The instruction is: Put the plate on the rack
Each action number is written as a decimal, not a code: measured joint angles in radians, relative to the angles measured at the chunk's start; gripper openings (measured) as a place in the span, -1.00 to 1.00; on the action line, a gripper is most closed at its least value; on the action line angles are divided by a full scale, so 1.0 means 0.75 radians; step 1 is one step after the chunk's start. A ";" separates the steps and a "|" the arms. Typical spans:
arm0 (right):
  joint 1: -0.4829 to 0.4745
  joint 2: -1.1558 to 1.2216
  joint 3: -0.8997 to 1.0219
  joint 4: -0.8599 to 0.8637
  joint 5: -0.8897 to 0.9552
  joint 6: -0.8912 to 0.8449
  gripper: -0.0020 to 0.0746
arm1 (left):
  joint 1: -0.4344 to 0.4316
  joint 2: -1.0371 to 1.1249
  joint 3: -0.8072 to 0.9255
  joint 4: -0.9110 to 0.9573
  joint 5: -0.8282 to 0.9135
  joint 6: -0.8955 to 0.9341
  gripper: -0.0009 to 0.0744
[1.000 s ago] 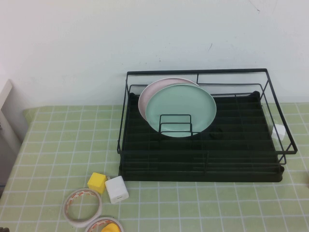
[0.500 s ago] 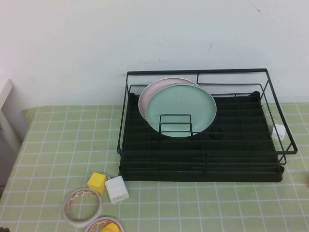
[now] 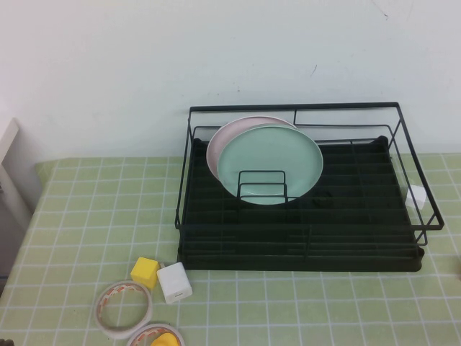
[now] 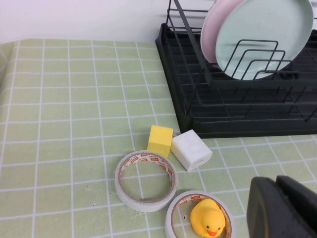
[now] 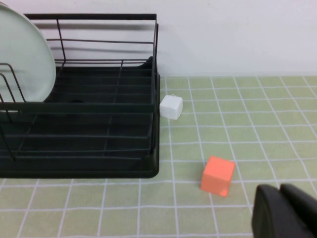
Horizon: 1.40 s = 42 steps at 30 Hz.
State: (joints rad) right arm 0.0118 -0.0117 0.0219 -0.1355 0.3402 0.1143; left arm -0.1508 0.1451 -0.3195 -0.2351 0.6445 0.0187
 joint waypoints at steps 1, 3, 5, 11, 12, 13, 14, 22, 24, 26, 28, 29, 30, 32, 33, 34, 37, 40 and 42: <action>0.000 0.000 0.000 0.000 0.000 0.000 -0.93 | 0.000 0.000 0.000 0.000 0.000 0.000 -0.98; 0.000 0.000 0.000 0.000 0.002 0.000 -0.93 | 0.000 -0.003 0.020 0.009 -0.023 0.000 -0.98; 0.000 0.000 0.000 0.000 0.002 0.000 -0.93 | 0.000 -0.008 0.070 0.058 -0.097 -0.008 -0.98; 0.000 0.000 0.000 0.000 0.005 -0.003 -0.93 | 0.000 -0.130 0.365 0.255 -0.562 -0.280 -0.98; 0.000 0.000 0.000 0.000 0.005 -0.003 -0.93 | 0.000 -0.159 0.411 0.281 -0.612 -0.318 -0.98; 0.000 0.000 -0.002 0.000 0.005 -0.003 -0.93 | 0.000 -0.178 0.439 0.297 -0.629 -0.342 -0.98; 0.000 0.000 -0.002 0.000 0.005 -0.003 -0.93 | 0.000 -0.193 0.453 0.314 -0.644 -0.364 -0.98; 0.000 0.000 -0.002 0.000 0.010 -0.003 -0.93 | 0.074 -0.207 0.451 0.335 -0.503 -0.408 -0.98; 0.000 0.000 -0.002 0.000 0.010 -0.011 -0.93 | 0.130 -0.207 0.451 0.335 -0.492 -0.408 -0.98; 0.000 0.000 -0.002 0.000 0.010 -0.013 -0.93 | 0.183 -0.207 0.451 0.335 -0.474 -0.408 -0.98; 0.000 0.000 -0.002 0.000 0.010 -0.013 -0.93 | 0.205 -0.207 0.451 0.329 -0.458 -0.408 -0.98; 0.000 0.000 -0.002 0.000 0.010 -0.013 -0.93 | 0.205 -0.207 0.451 0.329 -0.456 -0.408 -0.98; 0.000 0.000 -0.002 0.000 0.010 -0.013 -0.93 | 0.201 -0.207 0.451 0.329 -0.455 -0.398 -0.98; 0.000 0.000 -0.002 0.000 0.010 -0.013 -0.93 | 0.184 -0.207 0.451 0.329 -0.455 -0.374 -0.98; 0.000 0.000 -0.002 0.000 0.010 -0.013 -0.93 | 0.175 -0.207 0.451 0.329 -0.455 -0.370 -0.98; 0.000 0.000 -0.002 0.000 0.010 -0.013 -0.93 | 0.163 -0.207 0.451 0.329 -0.455 -0.368 -0.98; 0.000 0.000 -0.002 0.000 0.010 -0.015 -0.93 | 0.149 -0.207 0.451 0.329 -0.455 -0.359 -0.98; 0.000 0.000 -0.002 0.000 0.010 -0.015 -0.93 | 0.149 -0.207 0.451 0.329 -0.455 -0.353 -0.98; 0.000 0.000 -0.002 0.000 0.010 -0.015 -0.93 | 0.149 -0.207 0.451 0.329 -0.455 -0.351 -0.98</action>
State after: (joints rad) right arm 0.0118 -0.0117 0.0202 -0.1355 0.3474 0.1030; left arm -0.0389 -0.0099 0.0192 0.0116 0.3032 -0.2443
